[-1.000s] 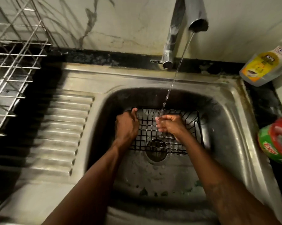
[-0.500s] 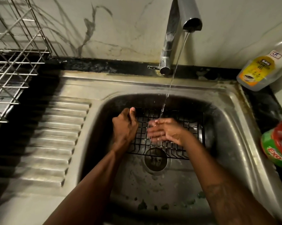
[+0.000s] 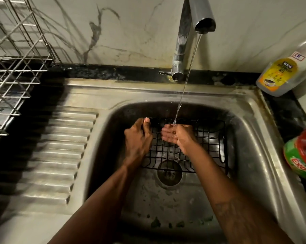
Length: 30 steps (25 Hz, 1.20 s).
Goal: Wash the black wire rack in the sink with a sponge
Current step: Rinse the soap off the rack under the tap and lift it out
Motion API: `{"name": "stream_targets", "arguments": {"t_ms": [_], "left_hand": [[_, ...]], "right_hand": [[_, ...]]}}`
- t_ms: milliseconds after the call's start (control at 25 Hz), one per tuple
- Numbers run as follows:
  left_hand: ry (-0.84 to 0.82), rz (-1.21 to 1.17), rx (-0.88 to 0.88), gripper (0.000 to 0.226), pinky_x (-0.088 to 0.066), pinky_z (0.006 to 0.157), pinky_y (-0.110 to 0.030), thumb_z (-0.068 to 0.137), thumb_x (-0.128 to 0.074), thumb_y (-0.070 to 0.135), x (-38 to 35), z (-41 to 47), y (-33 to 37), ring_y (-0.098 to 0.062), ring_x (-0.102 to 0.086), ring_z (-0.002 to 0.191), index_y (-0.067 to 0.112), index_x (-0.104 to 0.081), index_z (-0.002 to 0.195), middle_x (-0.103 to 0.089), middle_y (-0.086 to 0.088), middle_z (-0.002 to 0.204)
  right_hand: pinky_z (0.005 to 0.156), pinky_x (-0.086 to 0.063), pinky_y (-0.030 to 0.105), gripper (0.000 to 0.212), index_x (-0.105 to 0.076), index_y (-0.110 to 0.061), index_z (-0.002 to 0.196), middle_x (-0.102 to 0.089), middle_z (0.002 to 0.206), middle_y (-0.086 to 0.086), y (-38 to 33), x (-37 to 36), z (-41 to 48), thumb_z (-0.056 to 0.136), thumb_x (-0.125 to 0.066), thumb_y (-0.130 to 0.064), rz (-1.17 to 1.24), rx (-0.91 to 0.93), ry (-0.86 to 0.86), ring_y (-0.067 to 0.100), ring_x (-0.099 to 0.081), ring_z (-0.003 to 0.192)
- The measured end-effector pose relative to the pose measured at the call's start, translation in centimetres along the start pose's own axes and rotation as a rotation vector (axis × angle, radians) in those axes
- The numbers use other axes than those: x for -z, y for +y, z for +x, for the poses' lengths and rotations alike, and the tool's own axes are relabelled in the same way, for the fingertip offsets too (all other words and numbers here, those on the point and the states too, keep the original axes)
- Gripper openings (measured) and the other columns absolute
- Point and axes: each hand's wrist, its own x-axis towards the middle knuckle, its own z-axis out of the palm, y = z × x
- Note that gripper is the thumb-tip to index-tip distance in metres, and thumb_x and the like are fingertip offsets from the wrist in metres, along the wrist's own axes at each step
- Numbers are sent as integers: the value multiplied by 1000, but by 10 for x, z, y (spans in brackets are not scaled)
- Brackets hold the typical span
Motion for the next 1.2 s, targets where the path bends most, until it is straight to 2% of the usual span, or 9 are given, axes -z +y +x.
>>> {"name": "stream_targets", "arguments": {"t_ms": [80,280,400,560,720,960,1000,1120,1200], "left_hand": [[-22,61,2,37,-32,53,-13,104,-45,42,-6,-3,0,-2,-53,52,17,-67,89,-64,4,66],[-91,74,-128,38,-43,56,-32,106,-42,39,-14,-12,3,-13,-57,55,17,-66,87,-65,-1,67],[-102,47,-172,33,-40,56,-24,106,-43,37,-16,-14,6,-11,-59,58,19,-67,94,-69,1,71],[-84,69,-157,35,-43,57,-27,105,-43,39,-15,-10,3,-19,-64,61,17,-67,94,-70,-4,72],[13,29,-32,40,-51,51,-38,103,-44,42,-3,4,-3,-19,-62,51,13,-67,88,-66,-5,63],[-29,140,-48,39,-43,41,-26,105,-39,44,11,9,1,-13,-55,43,16,-58,85,-58,1,56],[-33,176,-42,37,-38,40,-20,105,-39,43,15,10,1,-11,-53,44,17,-57,84,-55,2,56],[-22,222,15,36,-44,48,-30,106,-38,40,23,15,-6,-22,-56,52,15,-59,92,-57,-3,63],[-19,236,43,32,-47,52,-33,106,-36,39,27,12,-6,-23,-56,53,17,-58,98,-56,-4,65]], "right_hand": [[67,-63,31,17,-65,-1,106,-72,100,14,9,1,-7,101,-49,0,-53,-16,37,22,-73,82],[74,-62,47,18,-62,-4,115,-74,105,18,11,11,-27,104,-48,-9,-373,-239,-259,33,-75,91],[81,-62,44,19,-66,-1,114,-74,104,16,5,10,-12,102,-55,-10,-185,-92,-190,29,-72,90],[83,-60,43,19,-69,-9,108,-75,90,7,19,-6,-18,101,-52,-3,-76,17,-51,24,-72,86],[74,-63,45,15,-66,-8,113,-76,99,14,17,10,-31,100,-59,-6,-451,-228,-314,28,-75,90],[68,-62,32,12,-70,0,105,-73,107,22,-8,22,-7,94,-65,-1,-286,182,0,19,-74,78],[70,-63,33,13,-70,-1,106,-73,107,21,-6,24,-6,96,-63,-3,-301,123,-37,21,-75,81],[73,-61,37,17,-69,0,111,-75,104,18,7,29,-16,98,-60,-6,-531,-186,-317,27,-75,92],[70,-61,35,21,-68,2,114,-75,105,18,10,28,-19,95,-65,-6,-627,-241,-447,27,-75,94]]}}
